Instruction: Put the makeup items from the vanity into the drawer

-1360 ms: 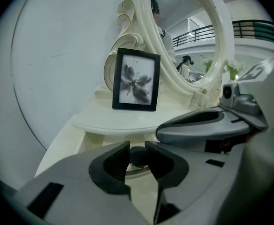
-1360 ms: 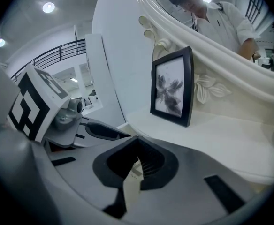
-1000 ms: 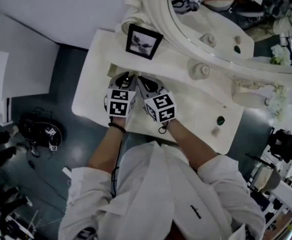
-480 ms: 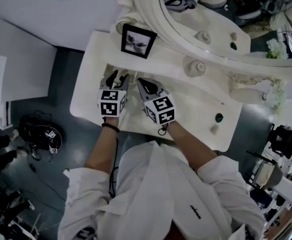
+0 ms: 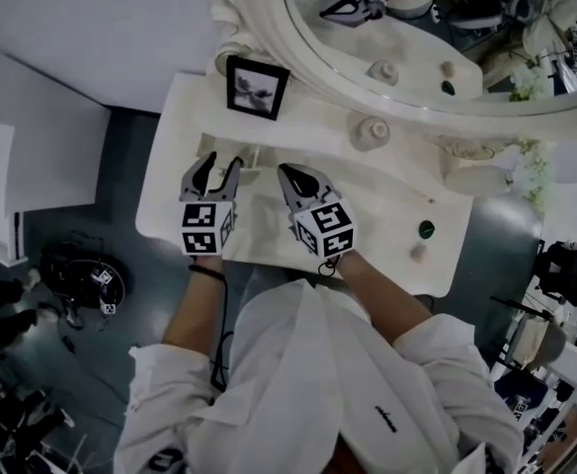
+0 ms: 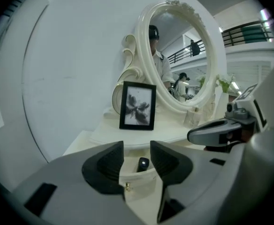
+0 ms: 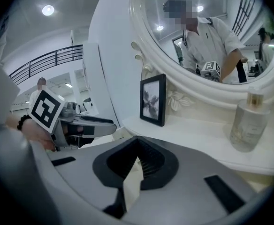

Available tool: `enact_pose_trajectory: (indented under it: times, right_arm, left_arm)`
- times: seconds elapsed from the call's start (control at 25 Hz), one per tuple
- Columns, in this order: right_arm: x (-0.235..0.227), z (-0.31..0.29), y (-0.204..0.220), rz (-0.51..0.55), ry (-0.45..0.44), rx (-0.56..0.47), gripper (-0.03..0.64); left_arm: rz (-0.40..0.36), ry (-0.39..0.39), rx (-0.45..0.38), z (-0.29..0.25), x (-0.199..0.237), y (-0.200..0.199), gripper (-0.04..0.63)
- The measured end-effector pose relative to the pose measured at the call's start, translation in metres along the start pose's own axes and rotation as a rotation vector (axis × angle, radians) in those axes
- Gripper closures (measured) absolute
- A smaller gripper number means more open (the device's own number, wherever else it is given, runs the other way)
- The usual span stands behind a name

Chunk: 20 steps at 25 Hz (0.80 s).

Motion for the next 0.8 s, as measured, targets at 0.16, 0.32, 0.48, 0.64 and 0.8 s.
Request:
enact_pose_trajectory:
  times: [0.16,0.32,0.48,0.64,0.8]
  right_arm:
    - [-0.005,0.037,-0.003,-0.012,0.020,-0.050,0.598]
    - [-0.010,0.078,-0.005,-0.007,0.055,-0.100,0.598]
    - [-0.022,0.117,-0.004,-0.025,0.120,-0.152,0.598]
    - [-0.040,0.158,0.001,-0.067,0.202,-0.200,0.598]
    - [-0.053,0.201,0.004,-0.103,0.267,-0.254,0.600]
  left_arm:
    - [-0.036,0.022,-0.082,0.028,-0.023,-0.009,0.413]
    - [-0.067,0.032,-0.148,0.050,-0.049,-0.016,0.518]
    - [-0.100,0.060,-0.199,0.059,-0.071,-0.025,0.560]
    - [-0.139,0.093,-0.236,0.064,-0.095,-0.035,0.568]
    - [-0.140,0.145,-0.251,0.066,-0.121,-0.045,0.568]
Point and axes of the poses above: the fingertips, and each gripper's own axes: z backward along the fingers, x to its left, y out of its underside, the point moved 10 cm from there along z, backward along the fingers, and after that the axes turned 2 degrees about y, right-handed, at the moved point
